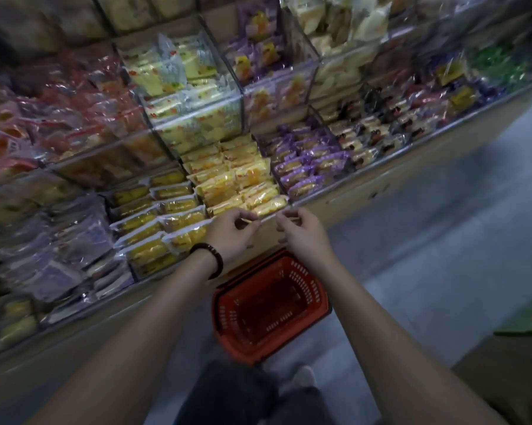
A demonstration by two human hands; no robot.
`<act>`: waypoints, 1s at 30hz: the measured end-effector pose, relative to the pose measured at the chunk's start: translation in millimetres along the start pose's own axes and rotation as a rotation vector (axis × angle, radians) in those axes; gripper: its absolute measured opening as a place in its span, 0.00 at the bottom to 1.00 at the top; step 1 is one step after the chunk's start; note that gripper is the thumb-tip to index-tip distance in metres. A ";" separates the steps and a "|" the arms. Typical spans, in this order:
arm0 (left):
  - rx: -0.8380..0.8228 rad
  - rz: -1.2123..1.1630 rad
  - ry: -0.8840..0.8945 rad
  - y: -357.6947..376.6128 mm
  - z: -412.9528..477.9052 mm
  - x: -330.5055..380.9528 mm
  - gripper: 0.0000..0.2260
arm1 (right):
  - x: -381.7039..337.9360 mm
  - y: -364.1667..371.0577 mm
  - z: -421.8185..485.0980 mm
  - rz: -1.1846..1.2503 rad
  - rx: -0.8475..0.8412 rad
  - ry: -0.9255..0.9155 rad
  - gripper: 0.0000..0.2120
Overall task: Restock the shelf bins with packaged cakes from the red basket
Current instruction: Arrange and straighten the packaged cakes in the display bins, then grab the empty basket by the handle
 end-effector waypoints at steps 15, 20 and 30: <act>-0.482 0.534 0.103 6.9 51.9 -112.1 0.09 | 118.6 70.5 -49.9 -0.417 0.281 0.339 0.19; -0.619 0.702 0.200 15.7 67.4 -161.8 0.11 | 144.9 133.8 -48.7 -0.425 0.221 0.482 0.23; -0.646 0.805 0.026 62.1 136.0 -277.3 0.13 | 269.4 194.3 -20.7 -0.574 0.062 0.597 0.22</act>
Point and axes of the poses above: each hand's wrist, its own z-axis towards the middle knuckle, its own y-axis out of the palm, x = y × z, the point moved 5 cm from there along z, towards the middle knuckle, and after that the axes turned 12 degrees about -z, right-handed, at the moved point
